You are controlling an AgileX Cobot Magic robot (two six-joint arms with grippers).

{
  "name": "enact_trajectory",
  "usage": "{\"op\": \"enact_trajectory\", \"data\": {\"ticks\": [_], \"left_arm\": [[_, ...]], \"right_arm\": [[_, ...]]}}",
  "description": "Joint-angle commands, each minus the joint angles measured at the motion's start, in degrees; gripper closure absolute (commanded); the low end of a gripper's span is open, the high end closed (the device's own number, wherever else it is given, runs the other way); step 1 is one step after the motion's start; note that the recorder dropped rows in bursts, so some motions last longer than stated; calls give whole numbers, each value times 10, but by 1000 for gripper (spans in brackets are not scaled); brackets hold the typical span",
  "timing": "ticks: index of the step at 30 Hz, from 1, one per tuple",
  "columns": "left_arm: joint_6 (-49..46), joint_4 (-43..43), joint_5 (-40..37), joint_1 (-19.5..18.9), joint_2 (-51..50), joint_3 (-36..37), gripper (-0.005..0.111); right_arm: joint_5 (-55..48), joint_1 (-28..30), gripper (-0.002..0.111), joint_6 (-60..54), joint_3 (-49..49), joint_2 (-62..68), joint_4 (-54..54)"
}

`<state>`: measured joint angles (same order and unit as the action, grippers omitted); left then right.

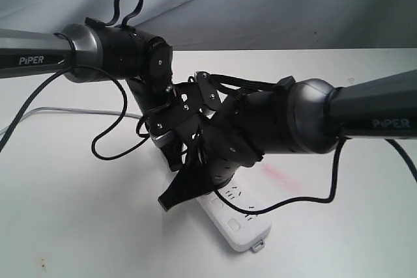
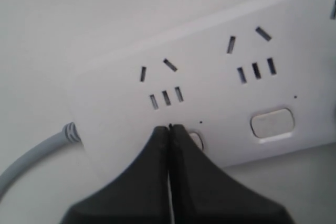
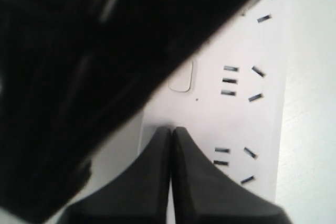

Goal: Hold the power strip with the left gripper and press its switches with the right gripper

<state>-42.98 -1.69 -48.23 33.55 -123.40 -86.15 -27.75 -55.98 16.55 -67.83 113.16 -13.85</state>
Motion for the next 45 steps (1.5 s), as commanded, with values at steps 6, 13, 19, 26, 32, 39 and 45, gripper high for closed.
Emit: {"op": "enact_trajectory", "data": {"ticks": [6,13,19,26,32,39,45], "left_arm": [[8,-14,-22,7,-9,12,107],[7,-23,-20,7,-9,12,107],[9,-39,-7,7,5,12,107],[59,-52,25,6,55,12,107],[84,-142,52,-18,125,12,107],[82,-236,64,-99,211,53,107],[82,-253,112,-163,302,144,107]], "right_arm": [[-39,-5,108,36,10,-119,-31],[-106,-5,108,74,26,-174,-90],[-107,-5,108,157,112,-234,-150],[-141,-5,108,264,195,-318,-231],[-164,58,108,275,235,-400,-224],[-165,143,108,248,279,-511,-196],[-165,185,108,223,280,-604,-169]]}}
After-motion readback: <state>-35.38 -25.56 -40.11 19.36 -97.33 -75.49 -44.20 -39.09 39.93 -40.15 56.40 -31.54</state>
